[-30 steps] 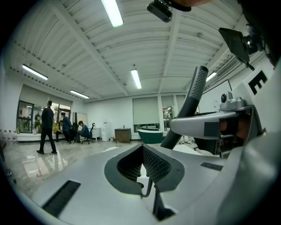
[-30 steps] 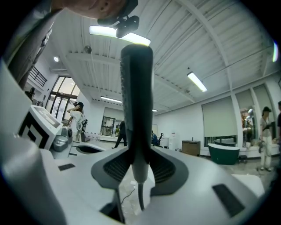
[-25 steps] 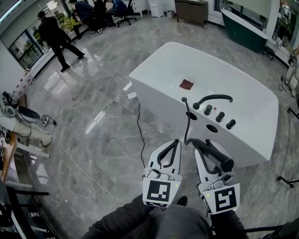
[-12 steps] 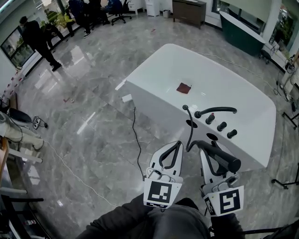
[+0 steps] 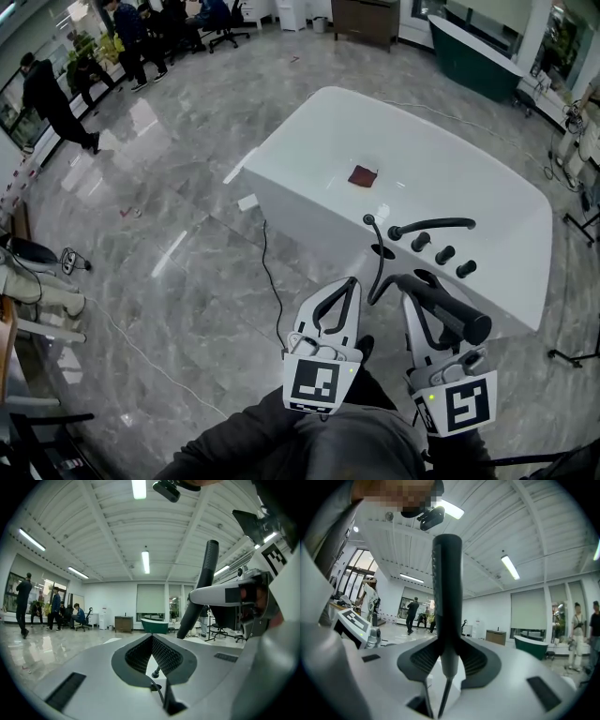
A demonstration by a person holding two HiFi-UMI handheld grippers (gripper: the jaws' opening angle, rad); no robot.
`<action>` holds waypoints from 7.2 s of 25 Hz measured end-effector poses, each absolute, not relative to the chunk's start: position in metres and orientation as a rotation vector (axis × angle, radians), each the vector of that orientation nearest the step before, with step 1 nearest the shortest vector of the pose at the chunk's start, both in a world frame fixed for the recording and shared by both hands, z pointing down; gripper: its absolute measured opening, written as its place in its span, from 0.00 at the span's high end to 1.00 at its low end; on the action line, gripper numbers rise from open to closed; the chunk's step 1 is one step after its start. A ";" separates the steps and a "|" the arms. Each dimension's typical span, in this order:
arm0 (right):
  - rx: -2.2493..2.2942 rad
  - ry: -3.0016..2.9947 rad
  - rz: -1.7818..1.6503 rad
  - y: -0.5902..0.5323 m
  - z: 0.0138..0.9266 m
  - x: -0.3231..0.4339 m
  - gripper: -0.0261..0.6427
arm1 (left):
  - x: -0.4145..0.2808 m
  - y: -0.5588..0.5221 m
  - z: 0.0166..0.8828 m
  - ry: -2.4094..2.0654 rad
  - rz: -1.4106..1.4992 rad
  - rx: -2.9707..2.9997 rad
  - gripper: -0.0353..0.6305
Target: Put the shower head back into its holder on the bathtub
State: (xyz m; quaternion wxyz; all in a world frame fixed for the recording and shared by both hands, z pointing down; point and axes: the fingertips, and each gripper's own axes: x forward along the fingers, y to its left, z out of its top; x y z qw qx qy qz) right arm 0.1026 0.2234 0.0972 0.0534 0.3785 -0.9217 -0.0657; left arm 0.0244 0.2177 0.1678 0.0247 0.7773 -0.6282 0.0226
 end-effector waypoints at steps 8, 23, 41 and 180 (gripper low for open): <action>1.128 -2.836 -0.148 0.185 0.103 0.098 0.75 | 0.020 0.182 0.169 -1.966 0.124 2.401 0.94; 1.080 -2.879 -0.059 0.091 0.111 0.113 0.75 | 0.027 0.081 0.183 -1.982 0.211 2.351 0.94; 1.130 -2.851 -0.004 0.016 0.116 0.071 0.75 | -0.006 -0.003 0.193 -1.875 0.216 2.428 0.94; 1.366 -2.338 0.388 -0.135 0.445 0.038 0.75 | -0.029 -0.169 0.408 -1.256 0.309 2.425 0.94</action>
